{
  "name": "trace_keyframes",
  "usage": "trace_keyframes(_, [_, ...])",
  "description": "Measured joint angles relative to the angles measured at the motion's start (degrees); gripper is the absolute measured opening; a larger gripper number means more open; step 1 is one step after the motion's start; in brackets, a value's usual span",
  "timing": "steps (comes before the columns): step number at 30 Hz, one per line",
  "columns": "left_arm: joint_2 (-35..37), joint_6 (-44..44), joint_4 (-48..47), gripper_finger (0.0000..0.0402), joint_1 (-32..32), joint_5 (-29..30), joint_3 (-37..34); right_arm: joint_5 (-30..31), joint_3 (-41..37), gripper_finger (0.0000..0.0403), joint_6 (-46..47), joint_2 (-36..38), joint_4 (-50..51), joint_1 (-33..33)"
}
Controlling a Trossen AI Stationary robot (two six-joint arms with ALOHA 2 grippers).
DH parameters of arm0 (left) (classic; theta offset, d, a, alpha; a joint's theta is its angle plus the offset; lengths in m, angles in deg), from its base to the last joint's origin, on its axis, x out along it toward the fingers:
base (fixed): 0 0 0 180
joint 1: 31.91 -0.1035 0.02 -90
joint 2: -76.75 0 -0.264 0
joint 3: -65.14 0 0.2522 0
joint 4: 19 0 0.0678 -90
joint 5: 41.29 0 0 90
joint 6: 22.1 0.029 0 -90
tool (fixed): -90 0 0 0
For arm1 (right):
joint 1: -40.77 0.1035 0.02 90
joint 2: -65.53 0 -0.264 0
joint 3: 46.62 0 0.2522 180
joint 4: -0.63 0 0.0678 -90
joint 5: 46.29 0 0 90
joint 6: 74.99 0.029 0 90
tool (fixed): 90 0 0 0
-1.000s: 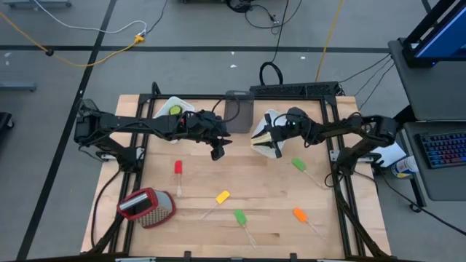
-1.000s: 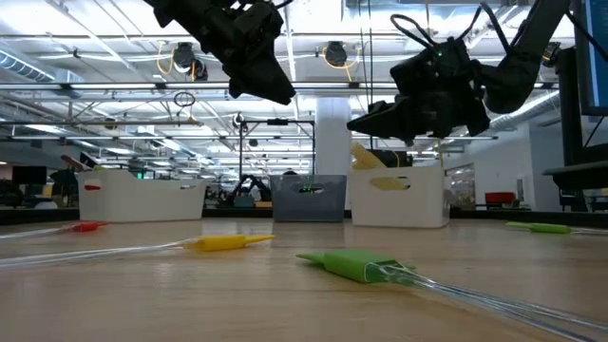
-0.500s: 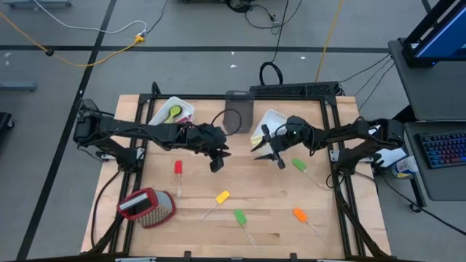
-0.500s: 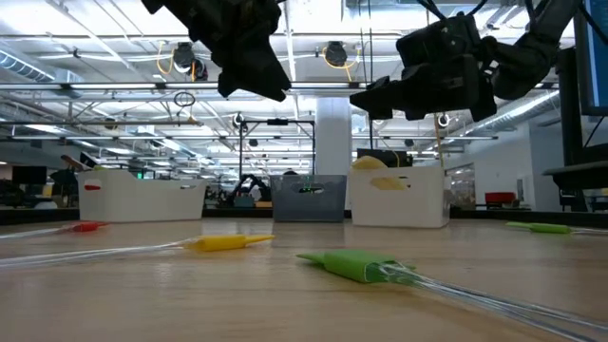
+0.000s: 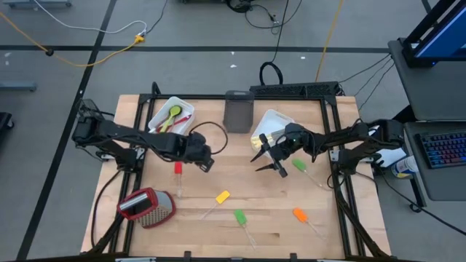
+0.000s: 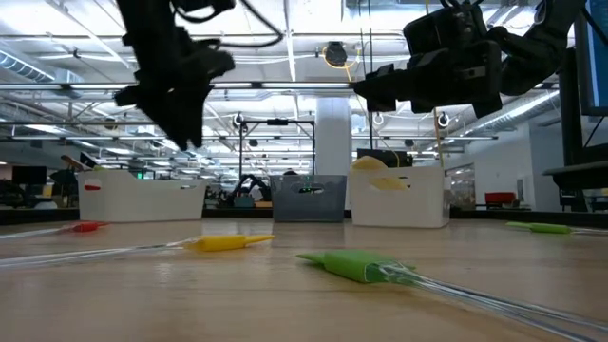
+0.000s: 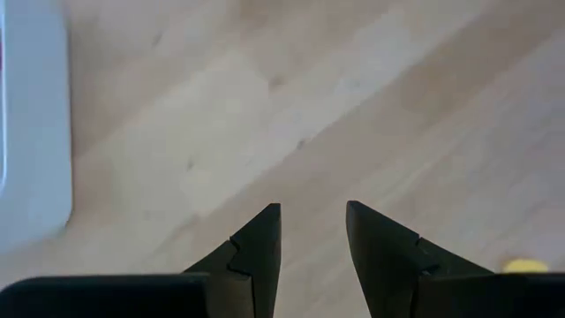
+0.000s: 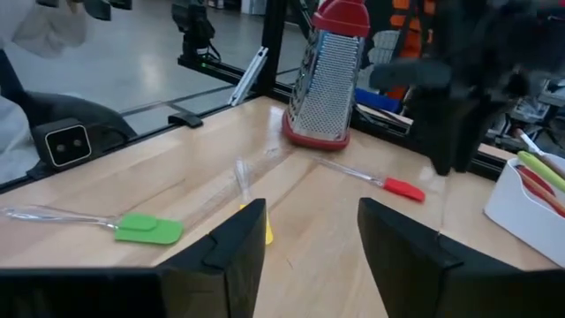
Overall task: Pick & Place Kitchen Items
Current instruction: Put the red spatula into the black bin
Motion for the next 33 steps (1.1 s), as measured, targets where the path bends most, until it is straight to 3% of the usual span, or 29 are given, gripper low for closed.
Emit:
trace_keyframes(9, [0.06,-10.17,5.44,0.0131,-1.16,-9.24,-11.68,0.02,0.0,0.0174,-2.75,0.0,0.02,0.0])
trace_keyframes(13, [2.24,-12.3,5.34,0.0131,-1.32,-12.22,-13.64,0.04,0.0,0.0172,-2.95,0.0,0.02,-0.02])
trace_keyframes(21, [10.04,-14.65,3.06,0.0131,-1.36,-11.57,-18.52,0.04,0.0,0.0171,-5.75,-0.01,2.55,-0.03])
trace_keyframes(33, [15.46,-30.19,10.63,0.0131,-1.36,-11.01,-31.01,0.04,0.0,0.0169,-6.94,-0.05,3.43,-0.03])
